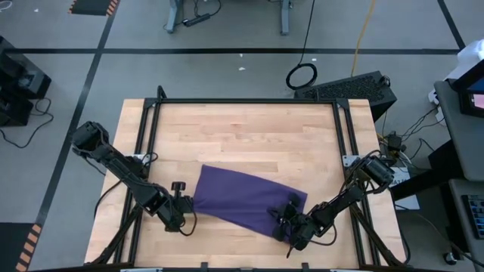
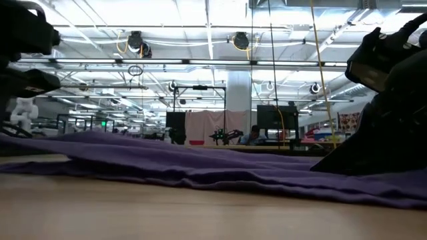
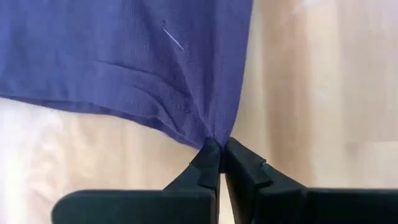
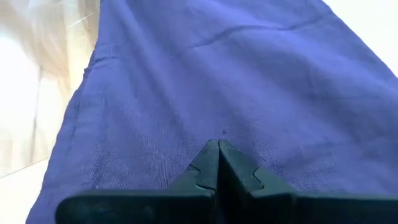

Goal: Roll towel into tight, uniform cylinder
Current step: Fold the purple towel on the table

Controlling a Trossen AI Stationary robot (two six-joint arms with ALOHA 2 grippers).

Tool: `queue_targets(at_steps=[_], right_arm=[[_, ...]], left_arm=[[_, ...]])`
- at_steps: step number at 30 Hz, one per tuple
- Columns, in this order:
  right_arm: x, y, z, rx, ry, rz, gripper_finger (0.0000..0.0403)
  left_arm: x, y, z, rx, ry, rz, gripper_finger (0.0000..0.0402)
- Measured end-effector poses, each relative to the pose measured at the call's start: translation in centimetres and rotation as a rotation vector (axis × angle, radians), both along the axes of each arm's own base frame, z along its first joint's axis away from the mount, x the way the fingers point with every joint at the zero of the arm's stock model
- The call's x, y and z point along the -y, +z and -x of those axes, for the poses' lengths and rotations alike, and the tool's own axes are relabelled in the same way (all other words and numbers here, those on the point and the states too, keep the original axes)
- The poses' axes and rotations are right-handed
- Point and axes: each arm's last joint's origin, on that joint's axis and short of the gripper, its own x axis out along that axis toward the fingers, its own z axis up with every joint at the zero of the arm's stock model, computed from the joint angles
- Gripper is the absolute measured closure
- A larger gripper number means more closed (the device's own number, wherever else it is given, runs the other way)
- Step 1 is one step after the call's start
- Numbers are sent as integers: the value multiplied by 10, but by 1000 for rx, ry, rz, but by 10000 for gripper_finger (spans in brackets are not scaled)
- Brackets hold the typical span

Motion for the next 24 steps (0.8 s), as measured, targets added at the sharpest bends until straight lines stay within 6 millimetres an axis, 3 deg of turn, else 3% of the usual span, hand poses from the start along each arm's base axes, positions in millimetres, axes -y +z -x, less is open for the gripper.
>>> queue_targets(at_steps=[7, 14, 18, 24], right_arm=[[-1, 0, -1, 2, 9, -7, 403], [-2, 0, -1, -6, 18, -29, 403], [-2, 0, 0, -7, 18, -28, 403], [-2, 0, 0, -10, 22, -21, 403]], left_arm=[[3, 1, 2, -24, 7, 29, 377], [2, 3, 3, -44, 23, 55, 296], [0, 7, 2, 34, 42, 5, 251], [-14, 10, -11, 165, 80, -140, 241]])
